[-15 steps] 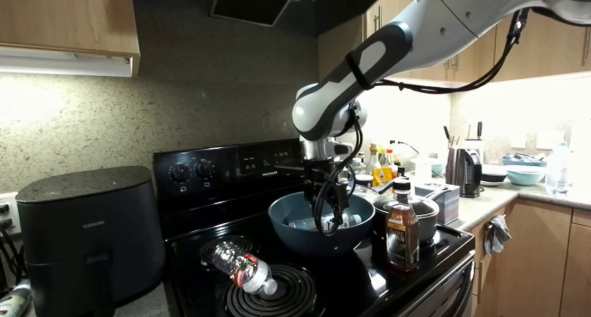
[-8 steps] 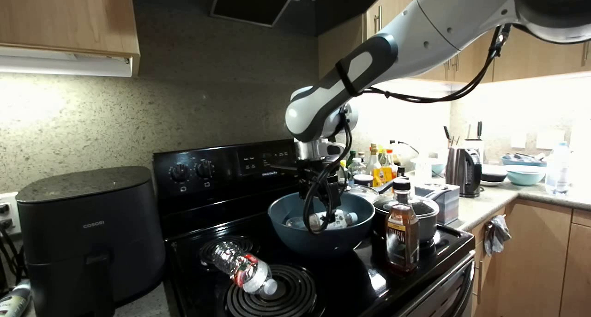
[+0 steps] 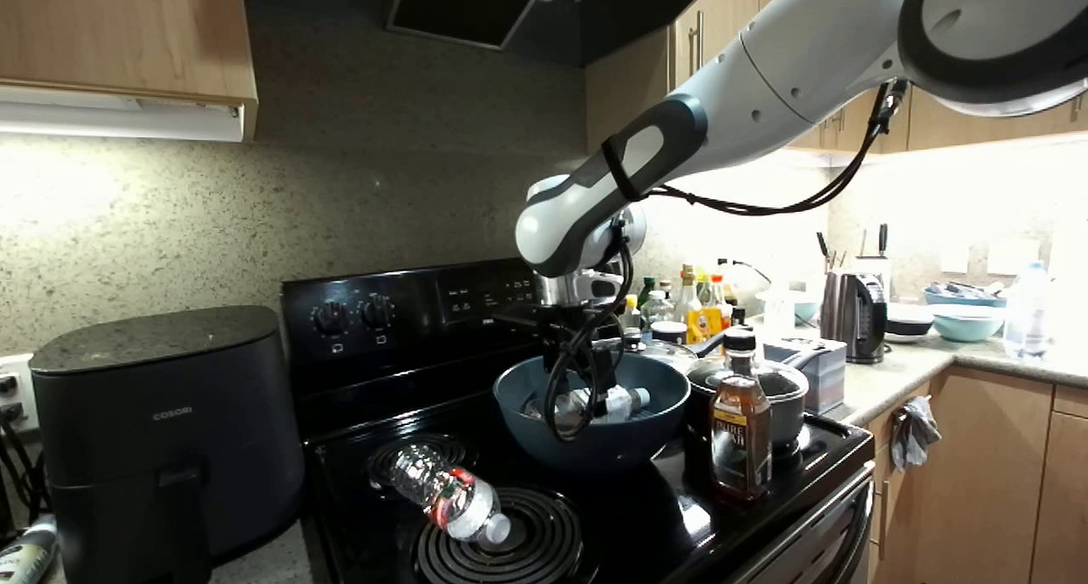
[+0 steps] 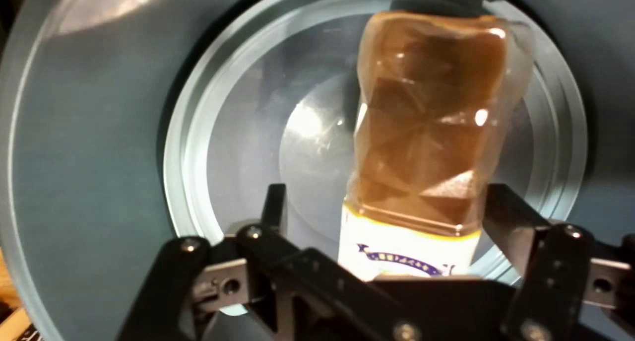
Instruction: Remove the bottles from the bowl and put them on the stove
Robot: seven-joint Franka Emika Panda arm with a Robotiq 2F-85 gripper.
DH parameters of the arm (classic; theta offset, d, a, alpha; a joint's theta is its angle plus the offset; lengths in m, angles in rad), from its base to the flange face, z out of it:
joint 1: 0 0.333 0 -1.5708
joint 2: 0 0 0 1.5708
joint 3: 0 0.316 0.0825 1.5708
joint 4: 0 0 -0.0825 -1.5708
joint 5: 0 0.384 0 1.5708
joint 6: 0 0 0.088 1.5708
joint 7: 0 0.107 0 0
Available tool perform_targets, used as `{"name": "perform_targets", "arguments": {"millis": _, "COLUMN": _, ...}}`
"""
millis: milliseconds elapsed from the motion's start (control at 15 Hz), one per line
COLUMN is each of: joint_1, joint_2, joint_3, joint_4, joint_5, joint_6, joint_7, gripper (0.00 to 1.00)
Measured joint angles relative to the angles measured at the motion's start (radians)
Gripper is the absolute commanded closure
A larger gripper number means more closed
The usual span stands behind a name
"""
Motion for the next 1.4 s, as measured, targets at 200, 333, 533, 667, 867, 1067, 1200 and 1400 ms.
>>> {"name": "perform_targets", "arguments": {"millis": 200, "joint_1": 0.0, "joint_2": 0.04, "joint_3": -0.001, "joint_4": 0.023, "joint_5": 0.001, "joint_6": -0.004, "joint_7": 0.0, "gripper": 0.4}}
{"name": "perform_targets", "arguments": {"millis": 333, "joint_1": 0.0, "joint_2": 0.062, "joint_3": -0.001, "joint_4": 0.039, "joint_5": 0.002, "joint_6": -0.01, "joint_7": 0.0, "gripper": 0.53}}
{"name": "perform_targets", "arguments": {"millis": 533, "joint_1": 0.0, "joint_2": 0.074, "joint_3": -0.001, "joint_4": 0.056, "joint_5": 0.002, "joint_6": -0.015, "joint_7": 0.0, "gripper": 0.65}}
{"name": "perform_targets", "arguments": {"millis": 667, "joint_1": 0.001, "joint_2": 0.072, "joint_3": -0.002, "joint_4": 0.066, "joint_5": 0.002, "joint_6": -0.016, "joint_7": 0.0, "gripper": 0.7}}
{"name": "perform_targets", "arguments": {"millis": 867, "joint_1": 0.008, "joint_2": 0.043, "joint_3": -0.002, "joint_4": 0.073, "joint_5": -0.001, "joint_6": -0.016, "joint_7": 0.001, "gripper": 0.71}}
{"name": "perform_targets", "arguments": {"millis": 1067, "joint_1": 0.026, "joint_2": -0.023, "joint_3": -0.005, "joint_4": 0.071, "joint_5": -0.023, "joint_6": -0.037, "joint_7": 0.001, "gripper": 0.71}}
{"name": "perform_targets", "arguments": {"millis": 1200, "joint_1": 0.042, "joint_2": -0.079, "joint_3": -0.005, "joint_4": 0.065, "joint_5": -0.052, "joint_6": -0.07, "joint_7": 0.001, "gripper": 0.71}}
{"name": "perform_targets", "arguments": {"millis": 1400, "joint_1": 0.075, "joint_2": -0.168, "joint_3": -0.001, "joint_4": 0.042, "joint_5": -0.107, "joint_6": -0.121, "joint_7": 0.002, "gripper": 0.71}}
